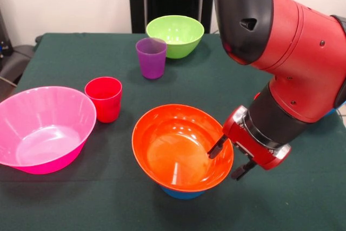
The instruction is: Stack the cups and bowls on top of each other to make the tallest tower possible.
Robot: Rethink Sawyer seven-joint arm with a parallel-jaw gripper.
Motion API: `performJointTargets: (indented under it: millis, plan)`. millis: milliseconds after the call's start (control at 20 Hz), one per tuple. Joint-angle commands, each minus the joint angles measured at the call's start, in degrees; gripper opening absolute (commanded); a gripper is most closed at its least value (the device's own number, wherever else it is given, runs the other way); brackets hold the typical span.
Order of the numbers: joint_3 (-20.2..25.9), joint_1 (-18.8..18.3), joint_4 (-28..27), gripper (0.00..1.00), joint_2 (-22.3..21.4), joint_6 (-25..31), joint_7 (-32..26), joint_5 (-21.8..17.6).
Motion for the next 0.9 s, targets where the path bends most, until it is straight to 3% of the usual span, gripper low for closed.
performJointTargets:
  millis: [50,900]
  plan:
    - [4.9,0.3,3.6,1.00,-0.4,-1.8,-3.6,-3.3]
    - [4.7,0.8,4.4,1.00,-0.6,-2.1,-1.4,-3.0]
